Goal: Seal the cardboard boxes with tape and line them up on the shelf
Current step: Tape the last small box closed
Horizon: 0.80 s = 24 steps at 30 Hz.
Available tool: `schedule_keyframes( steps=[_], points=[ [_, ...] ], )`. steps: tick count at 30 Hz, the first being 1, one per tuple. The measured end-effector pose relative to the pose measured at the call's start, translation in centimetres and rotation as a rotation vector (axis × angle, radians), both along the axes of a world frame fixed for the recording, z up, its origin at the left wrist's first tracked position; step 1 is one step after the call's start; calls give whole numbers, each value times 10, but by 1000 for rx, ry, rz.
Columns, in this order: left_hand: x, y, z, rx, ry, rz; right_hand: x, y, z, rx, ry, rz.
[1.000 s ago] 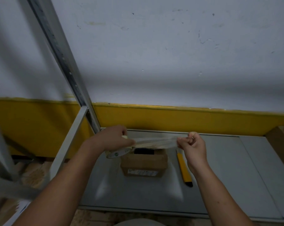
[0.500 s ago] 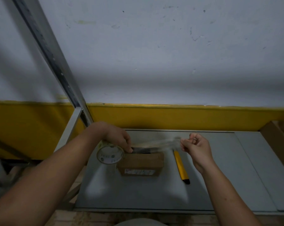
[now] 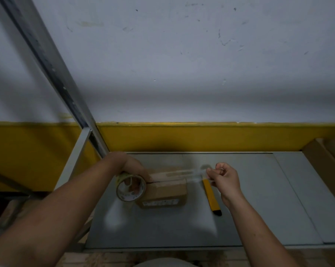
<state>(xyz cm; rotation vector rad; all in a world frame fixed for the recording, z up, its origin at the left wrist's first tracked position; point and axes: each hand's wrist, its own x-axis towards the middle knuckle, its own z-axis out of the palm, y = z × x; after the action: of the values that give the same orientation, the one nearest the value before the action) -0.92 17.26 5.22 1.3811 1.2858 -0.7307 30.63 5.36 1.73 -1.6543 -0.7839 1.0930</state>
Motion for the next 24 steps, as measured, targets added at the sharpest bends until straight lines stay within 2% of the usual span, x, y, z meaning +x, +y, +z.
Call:
schedule_keyframes(
  steps=[8, 18, 24],
  points=[
    [-14, 9, -2, 31, -7, -10, -13, 1, -13, -27, 22, 2],
    [-29, 18, -21, 50, 104, 40, -33, 13, -34, -86, 256, -41],
    [-37, 18, -32, 71, 97, 46, -43, 14, -38, -64, 281, -73]
  ],
)
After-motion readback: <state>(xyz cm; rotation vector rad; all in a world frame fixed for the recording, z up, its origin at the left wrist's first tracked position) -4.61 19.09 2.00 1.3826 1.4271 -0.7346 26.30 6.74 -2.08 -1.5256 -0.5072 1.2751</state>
